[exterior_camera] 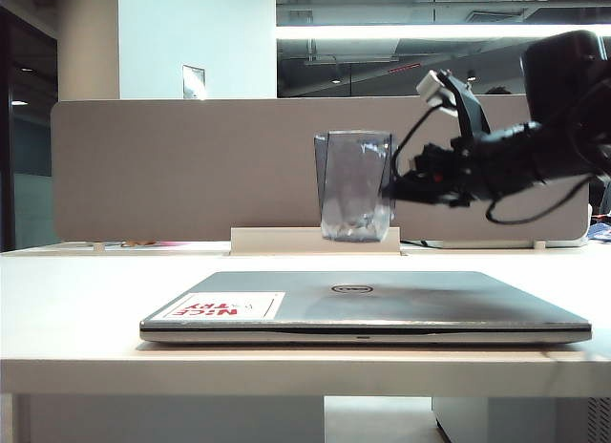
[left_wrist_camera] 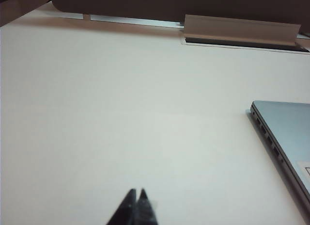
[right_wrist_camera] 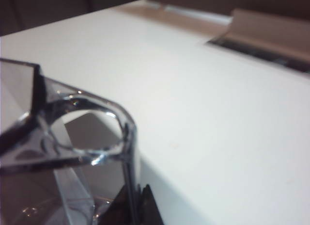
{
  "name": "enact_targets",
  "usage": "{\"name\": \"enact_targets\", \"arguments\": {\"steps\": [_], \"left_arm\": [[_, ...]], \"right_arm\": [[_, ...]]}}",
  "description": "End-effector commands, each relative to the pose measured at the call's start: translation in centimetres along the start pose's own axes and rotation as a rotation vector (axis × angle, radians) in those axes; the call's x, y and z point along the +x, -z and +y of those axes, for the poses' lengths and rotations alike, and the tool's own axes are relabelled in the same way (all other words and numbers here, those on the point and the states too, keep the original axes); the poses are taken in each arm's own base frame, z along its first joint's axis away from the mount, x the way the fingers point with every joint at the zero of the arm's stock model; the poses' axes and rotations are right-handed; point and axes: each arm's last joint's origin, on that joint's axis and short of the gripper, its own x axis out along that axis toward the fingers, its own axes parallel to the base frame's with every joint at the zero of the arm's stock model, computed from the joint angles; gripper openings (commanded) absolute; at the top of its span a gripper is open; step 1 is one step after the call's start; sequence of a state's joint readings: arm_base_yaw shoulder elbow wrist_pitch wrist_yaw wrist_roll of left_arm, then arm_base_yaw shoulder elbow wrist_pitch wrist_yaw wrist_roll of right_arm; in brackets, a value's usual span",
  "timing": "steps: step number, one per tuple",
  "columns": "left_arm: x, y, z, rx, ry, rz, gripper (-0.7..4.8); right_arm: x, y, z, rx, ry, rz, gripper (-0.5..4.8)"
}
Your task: Pick up the water cup and place it on the side of the laptop away from you.
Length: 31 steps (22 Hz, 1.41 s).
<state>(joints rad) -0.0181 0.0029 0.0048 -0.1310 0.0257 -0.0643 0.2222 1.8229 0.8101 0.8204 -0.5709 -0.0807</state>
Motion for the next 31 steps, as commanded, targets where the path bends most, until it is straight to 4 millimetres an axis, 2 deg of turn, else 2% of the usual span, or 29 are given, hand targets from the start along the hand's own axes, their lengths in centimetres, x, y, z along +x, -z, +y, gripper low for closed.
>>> {"name": "enact_targets", "arguments": {"steps": [1,9,13,15,18,27,29,31], "left_arm": [[0.0,-0.2,0.0,0.004,0.003,-0.014,-0.05],[0.0,-0.2,0.0,0.004,0.002,-0.014,-0.05],[0.0,-0.2,0.0,0.004,0.002,-0.014,-0.05],[0.0,-0.2,0.0,0.004,0.002,-0.014,-0.05],[0.0,-0.2,0.0,0.004,0.002,-0.014,-0.05],[0.0,-0.2,0.0,0.004,0.002,-0.014,-0.06],[0.0,-0.2,0.0,0.004,0.003,-0.014,-0.05],[0.0,-0.2,0.0,0.004,0.002,-0.014,-0.05]], "right_arm": [[0.9,-2.7,-1.1,-0.02,0.106,-0.034,-0.01],[2.9,-7.9,-3.5,-0.076,0.263,0.008,-0.01],[3.5,-8.6,-5.1,-0.091,0.275,-0.009,-0.01],[3.3,-8.1,-6.0,-0.086,0.264,-0.007,-0.01],[3.4,-6.3,-7.5,-0.054,0.249,0.024,-0.01],[5.0,-3.1,-8.6,-0.091,0.227,-0.044,-0.01],[5.8,-1.7,-9.0,-0.09,0.199,-0.043,-0.01],[6.5,-1.4,-9.4,-0.092,0.165,-0.049,-0.01]]}}
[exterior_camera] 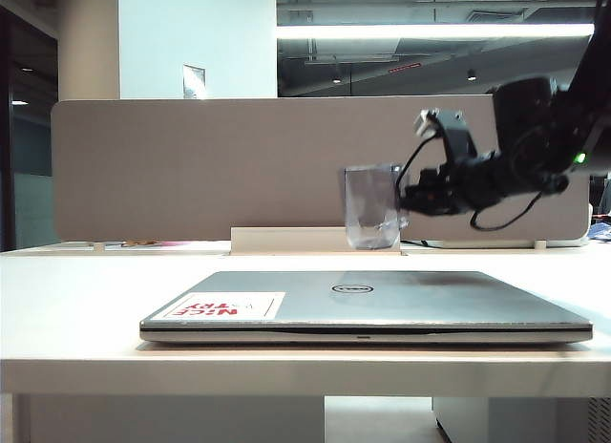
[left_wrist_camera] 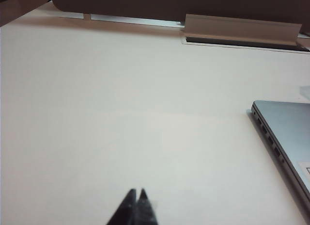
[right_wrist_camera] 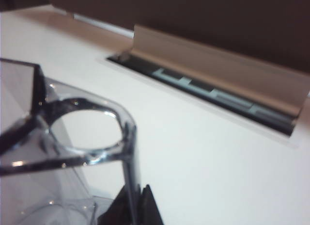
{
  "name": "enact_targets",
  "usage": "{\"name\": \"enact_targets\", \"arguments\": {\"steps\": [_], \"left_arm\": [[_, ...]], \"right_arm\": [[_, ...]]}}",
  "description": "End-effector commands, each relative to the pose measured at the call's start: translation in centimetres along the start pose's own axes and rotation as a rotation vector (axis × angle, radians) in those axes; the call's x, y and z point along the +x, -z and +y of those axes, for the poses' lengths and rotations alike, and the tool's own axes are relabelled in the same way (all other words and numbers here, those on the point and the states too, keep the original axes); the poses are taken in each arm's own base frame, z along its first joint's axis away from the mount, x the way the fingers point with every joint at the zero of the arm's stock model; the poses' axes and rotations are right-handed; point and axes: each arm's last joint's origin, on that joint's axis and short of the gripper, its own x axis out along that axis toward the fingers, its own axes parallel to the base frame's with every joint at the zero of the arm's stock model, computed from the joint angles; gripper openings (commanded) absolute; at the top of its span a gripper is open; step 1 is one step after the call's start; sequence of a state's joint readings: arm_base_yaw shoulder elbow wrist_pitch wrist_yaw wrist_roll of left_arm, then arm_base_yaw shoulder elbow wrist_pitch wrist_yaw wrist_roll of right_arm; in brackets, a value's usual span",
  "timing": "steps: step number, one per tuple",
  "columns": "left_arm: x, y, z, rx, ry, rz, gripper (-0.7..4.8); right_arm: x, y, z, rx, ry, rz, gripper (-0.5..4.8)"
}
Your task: Pick up the water cup and place it on the side of the laptop away from you.
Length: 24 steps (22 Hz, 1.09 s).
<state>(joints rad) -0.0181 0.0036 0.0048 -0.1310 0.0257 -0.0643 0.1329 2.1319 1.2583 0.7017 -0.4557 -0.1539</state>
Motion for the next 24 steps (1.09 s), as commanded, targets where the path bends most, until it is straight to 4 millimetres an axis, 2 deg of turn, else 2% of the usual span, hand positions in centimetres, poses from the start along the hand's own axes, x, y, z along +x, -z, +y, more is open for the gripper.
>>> {"name": "enact_targets", "arguments": {"steps": [1,5,8,15,18,21,24], "left_arm": [[0.0,-0.2,0.0,0.004,0.002,-0.015,-0.05],[0.0,-0.2,0.0,0.004,0.002,-0.015,-0.05],[0.0,-0.2,0.0,0.004,0.002,-0.014,-0.06],[0.0,-0.2,0.0,0.004,0.002,-0.014,-0.05],[0.0,-0.2,0.0,0.004,0.003,-0.013,-0.05],[0.0,-0.2,0.0,0.004,0.002,-0.012,-0.05],[0.0,-0.2,0.0,0.004,0.002,-0.011,-0.05]], "right_arm": [[1.4,-0.6,-0.5,-0.02,-0.067,-0.06,-0.01],[2.3,-0.7,-1.0,-0.023,-0.061,-0.068,-0.01],[3.2,0.2,-1.4,-0.012,-0.068,-0.05,-0.01],[4.0,2.0,-2.0,-0.012,-0.087,-0.033,0.0],[4.6,2.2,-2.2,-0.008,-0.116,-0.032,0.02],[5.0,2.2,-2.4,0.0,-0.112,-0.015,0.57],[5.0,2.7,-2.4,0.016,-0.115,0.012,0.57]]}}
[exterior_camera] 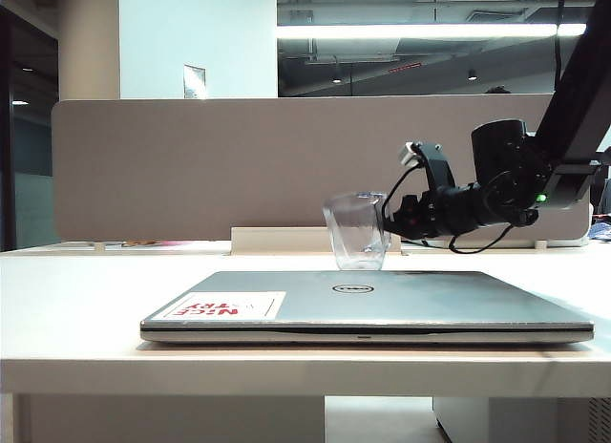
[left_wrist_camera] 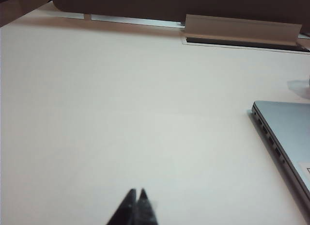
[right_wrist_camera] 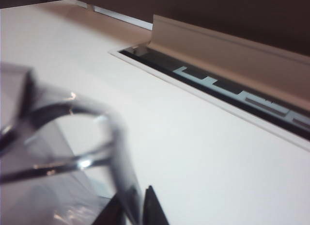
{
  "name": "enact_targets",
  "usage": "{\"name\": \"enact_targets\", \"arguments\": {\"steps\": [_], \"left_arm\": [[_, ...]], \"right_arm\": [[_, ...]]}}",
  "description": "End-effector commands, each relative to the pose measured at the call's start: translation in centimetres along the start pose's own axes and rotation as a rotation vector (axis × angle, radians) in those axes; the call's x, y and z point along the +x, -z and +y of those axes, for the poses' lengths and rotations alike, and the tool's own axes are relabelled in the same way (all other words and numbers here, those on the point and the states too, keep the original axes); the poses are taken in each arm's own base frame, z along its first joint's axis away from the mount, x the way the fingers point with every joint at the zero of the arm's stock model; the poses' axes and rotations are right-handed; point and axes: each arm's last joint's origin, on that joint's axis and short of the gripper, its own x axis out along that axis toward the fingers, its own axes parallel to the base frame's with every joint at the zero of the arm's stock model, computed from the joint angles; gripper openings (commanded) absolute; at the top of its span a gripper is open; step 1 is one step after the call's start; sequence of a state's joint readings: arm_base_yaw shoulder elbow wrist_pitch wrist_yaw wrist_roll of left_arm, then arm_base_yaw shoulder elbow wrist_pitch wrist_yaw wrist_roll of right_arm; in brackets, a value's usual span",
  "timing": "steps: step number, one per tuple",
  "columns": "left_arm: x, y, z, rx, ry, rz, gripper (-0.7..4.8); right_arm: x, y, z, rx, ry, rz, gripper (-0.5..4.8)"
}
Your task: Pick up the water cup and place it on the side of the laptop away from you.
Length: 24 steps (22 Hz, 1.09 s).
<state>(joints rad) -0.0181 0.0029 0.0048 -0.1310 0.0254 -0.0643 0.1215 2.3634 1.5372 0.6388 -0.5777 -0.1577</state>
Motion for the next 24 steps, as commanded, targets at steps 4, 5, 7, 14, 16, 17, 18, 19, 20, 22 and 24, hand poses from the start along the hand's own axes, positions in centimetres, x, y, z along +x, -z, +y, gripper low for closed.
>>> {"name": "enact_targets", "arguments": {"steps": [4,5,7,14,16,17,18,19,20,22,24], "left_arm": [[0.0,-0.2,0.0,0.004,0.003,-0.011,-0.05],[0.0,-0.2,0.0,0.004,0.003,-0.01,-0.05],[0.0,-0.2,0.0,0.004,0.003,-0.01,-0.05],[0.0,-0.2,0.0,0.004,0.003,-0.011,-0.05],[0.0,-0.2,0.0,0.004,0.003,-0.011,-0.05],[0.0,-0.2,0.0,0.004,0.003,-0.011,-0.05],[0.0,-0.2,0.0,0.004,0.003,-0.01,-0.05],[0.0,-0.2,0.0,0.004,0.003,-0.01,-0.05],[0.0,-0.2,0.0,0.004,0.003,-0.01,-0.05],[0.0,-0.2,0.0,0.004,0.003,-0.01,-0.05],[0.0,-0.2,0.0,0.004,0.003,-0.01,-0.05]], "right_arm": [[0.1,0.6,0.1,0.02,-0.007,0.03,0.44],[0.1,0.7,0.1,0.021,-0.007,0.031,0.44],[0.1,0.7,0.1,0.025,-0.008,0.036,0.45],[0.0,0.4,0.1,0.058,-0.011,0.034,0.46],[-0.1,0.2,0.2,0.061,-0.012,0.039,0.66],[-0.2,-0.1,0.2,0.064,-0.012,0.044,0.68],[-0.3,-0.3,0.2,0.067,-0.013,0.049,0.68],[-0.3,-0.6,0.2,0.067,-0.013,0.049,0.82],[-0.4,-0.7,0.2,0.066,-0.013,0.048,1.01],[-0.4,-0.9,0.2,0.065,-0.013,0.046,1.22],[-0.5,-1.2,0.2,0.07,-0.017,0.053,1.22]]}}
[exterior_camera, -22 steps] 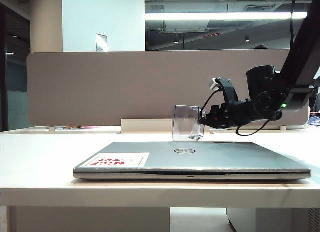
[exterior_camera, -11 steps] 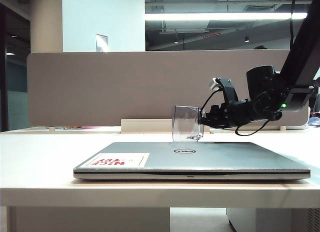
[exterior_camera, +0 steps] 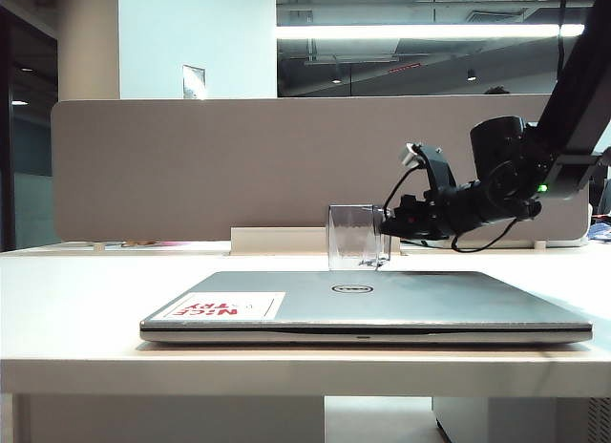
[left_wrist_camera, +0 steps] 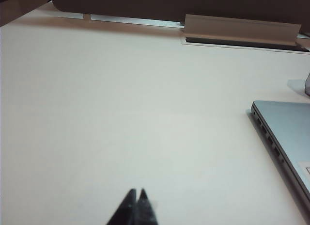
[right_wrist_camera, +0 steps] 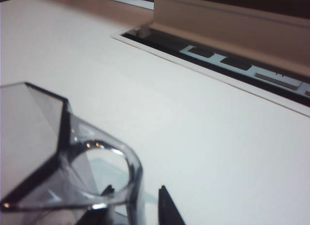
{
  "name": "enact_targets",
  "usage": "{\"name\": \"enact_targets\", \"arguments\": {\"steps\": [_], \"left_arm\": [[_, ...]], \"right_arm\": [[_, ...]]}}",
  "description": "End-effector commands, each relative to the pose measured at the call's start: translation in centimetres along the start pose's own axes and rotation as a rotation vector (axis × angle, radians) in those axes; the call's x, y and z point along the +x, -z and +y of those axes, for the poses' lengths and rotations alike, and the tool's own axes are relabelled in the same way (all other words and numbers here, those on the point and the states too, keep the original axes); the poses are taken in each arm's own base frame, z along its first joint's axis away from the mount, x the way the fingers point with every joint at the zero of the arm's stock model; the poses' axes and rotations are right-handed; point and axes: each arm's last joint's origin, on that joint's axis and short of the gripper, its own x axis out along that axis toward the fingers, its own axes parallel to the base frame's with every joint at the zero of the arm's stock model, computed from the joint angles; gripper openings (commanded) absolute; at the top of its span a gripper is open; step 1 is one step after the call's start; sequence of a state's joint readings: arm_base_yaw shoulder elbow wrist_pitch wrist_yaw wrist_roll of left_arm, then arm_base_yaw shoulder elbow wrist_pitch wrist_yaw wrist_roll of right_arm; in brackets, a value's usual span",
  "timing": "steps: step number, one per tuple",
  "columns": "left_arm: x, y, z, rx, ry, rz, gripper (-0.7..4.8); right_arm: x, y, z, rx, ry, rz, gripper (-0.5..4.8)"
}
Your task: Pick up the water cup and place it on the side of the laptop away from you.
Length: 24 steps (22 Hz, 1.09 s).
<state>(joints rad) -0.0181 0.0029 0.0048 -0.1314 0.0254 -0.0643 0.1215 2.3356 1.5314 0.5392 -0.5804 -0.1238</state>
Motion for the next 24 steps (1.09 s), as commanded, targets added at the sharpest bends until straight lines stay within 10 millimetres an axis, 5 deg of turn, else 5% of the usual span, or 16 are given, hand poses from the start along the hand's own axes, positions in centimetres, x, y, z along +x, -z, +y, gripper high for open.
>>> {"name": "enact_targets", "arguments": {"steps": [1,24], "left_arm": [[0.0,-0.2,0.0,0.004,0.003,-0.011,-0.05],[0.0,-0.2,0.0,0.004,0.002,-0.01,-0.05]], "right_arm": [[-0.3,-1.1,0.2,-0.003,-0.006,-0.005,1.22],[-1.6,-2.7,0.9,0.063,-0.022,0.124,1.16]]}}
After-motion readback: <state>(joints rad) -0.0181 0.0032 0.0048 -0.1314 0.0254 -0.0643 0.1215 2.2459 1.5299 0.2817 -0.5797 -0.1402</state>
